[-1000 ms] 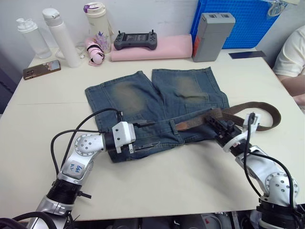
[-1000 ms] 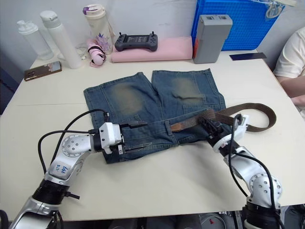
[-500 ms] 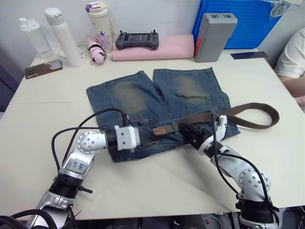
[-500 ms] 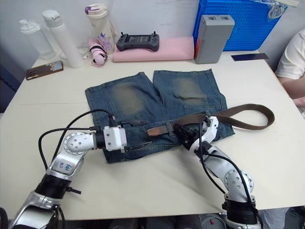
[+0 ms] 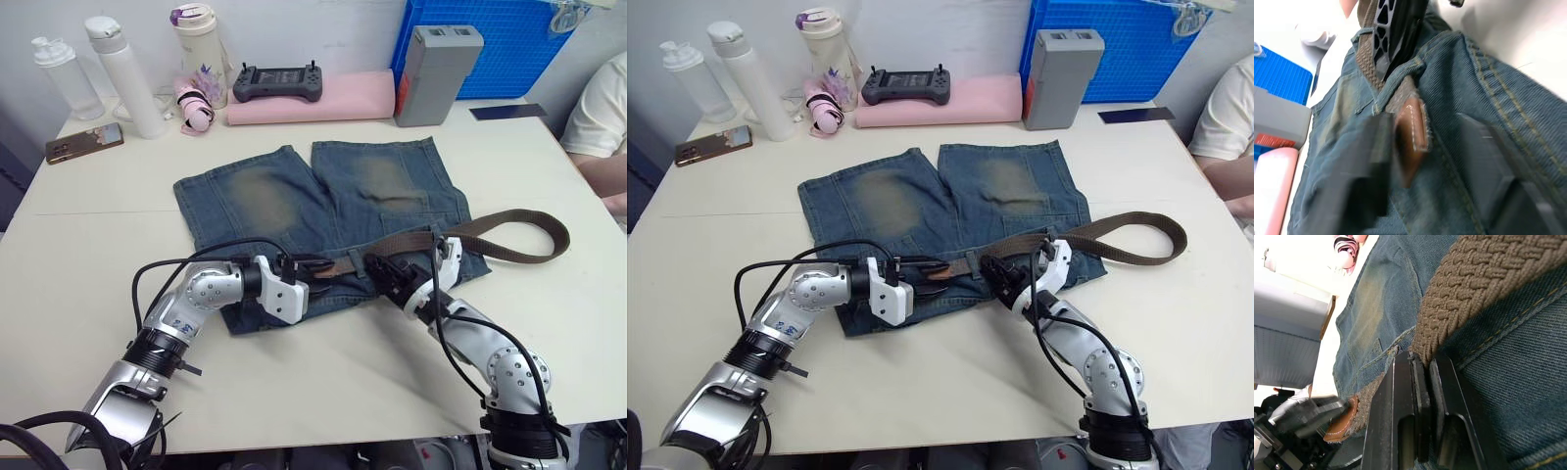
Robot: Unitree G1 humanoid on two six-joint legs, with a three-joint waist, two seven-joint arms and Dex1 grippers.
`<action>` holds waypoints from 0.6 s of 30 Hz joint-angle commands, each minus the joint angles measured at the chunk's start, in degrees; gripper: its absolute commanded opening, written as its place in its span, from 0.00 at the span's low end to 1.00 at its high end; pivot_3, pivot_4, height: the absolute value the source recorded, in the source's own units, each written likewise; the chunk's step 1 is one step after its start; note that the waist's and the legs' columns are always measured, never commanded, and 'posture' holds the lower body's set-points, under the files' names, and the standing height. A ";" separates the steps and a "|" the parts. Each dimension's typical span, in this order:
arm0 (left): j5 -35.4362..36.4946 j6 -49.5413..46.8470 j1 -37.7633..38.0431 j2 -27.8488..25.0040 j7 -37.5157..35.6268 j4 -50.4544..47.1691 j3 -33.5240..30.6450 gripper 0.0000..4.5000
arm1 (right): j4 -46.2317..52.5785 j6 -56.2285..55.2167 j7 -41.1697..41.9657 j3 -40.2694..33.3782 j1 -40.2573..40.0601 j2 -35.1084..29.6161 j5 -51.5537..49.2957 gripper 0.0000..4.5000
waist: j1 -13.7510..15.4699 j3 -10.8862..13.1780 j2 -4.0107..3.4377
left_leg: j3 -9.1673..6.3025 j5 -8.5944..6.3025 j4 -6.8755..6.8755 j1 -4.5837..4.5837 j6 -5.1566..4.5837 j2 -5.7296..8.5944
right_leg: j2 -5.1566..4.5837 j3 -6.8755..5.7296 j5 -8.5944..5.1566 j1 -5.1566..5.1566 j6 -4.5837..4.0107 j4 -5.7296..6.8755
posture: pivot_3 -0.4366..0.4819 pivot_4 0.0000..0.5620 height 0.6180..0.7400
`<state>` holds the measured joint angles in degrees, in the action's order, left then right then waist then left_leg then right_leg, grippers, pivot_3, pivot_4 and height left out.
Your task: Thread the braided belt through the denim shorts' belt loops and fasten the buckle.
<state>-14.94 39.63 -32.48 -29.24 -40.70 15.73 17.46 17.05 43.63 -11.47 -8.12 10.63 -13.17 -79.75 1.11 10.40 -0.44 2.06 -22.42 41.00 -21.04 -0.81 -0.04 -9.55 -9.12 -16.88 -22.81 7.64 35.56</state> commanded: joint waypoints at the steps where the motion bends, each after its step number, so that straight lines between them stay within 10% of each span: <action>1: -0.02 1.18 -0.78 -0.70 0.75 0.09 -0.20 0.09 | 3.06 0.31 -0.37 -0.82 -0.22 -0.20 -0.87 0.00 | 0.00 0.00 0.00 | 0.00 0.00 0.00 0.00 0.00 0.00 | 0.00 0.00 0.00 0.00 0.00 0.00 | 0.48 0.27 0.71; 5: -0.49 1.16 -0.90 -0.95 1.54 0.42 -0.49 0.01 | 4.22 0.66 -0.82 -1.86 -0.41 -1.06 -2.01 0.00 | 0.04 0.00 0.00 | 0.00 0.00 0.00 0.00 0.00 0.00 | 0.00 0.01 0.00 0.00 0.00 0.00 | 0.48 0.27 0.71; 11: 0.34 0.55 -0.41 -1.51 2.22 -0.12 -1.32 0.00 | 11.48 3.71 5.05 -5.08 -0.66 -12.58 -2.77 0.67 | 0.15 0.01 -0.02 | 0.00 -0.01 0.02 -0.03 -0.01 0.01 | -0.01 0.02 0.00 0.00 0.00 -0.02 | 0.48 0.27 0.71; 14: 1.32 0.39 -0.07 -1.79 2.11 -0.37 -1.64 0.00 | 19.29 1.14 15.77 -0.55 -1.96 -25.05 14.00 0.99 | 0.24 0.01 -0.02 | 0.01 -0.01 0.01 -0.02 -0.01 0.00 | -0.01 0.01 0.00 0.00 0.00 -0.05 | 0.48 0.27 0.71; 18: 2.43 -0.05 0.19 -2.03 1.74 -0.92 -2.15 0.00 | 24.12 -9.84 27.97 18.93 -1.99 -43.40 48.01 0.99 | 0.02 0.02 -0.01 | 0.05 -0.01 -0.01 -0.02 -0.01 -0.03 | 0.01 0.01 0.00 0.00 0.00 -0.10 | 0.48 0.27 0.71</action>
<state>-14.39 39.71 -32.72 -30.56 -39.21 16.31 16.68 39.52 38.91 12.12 4.43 8.58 -54.24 -44.85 1.12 10.42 -0.45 2.12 -22.43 40.99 -21.04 -0.82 -0.06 -9.55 -9.09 -16.88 -22.82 7.64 35.45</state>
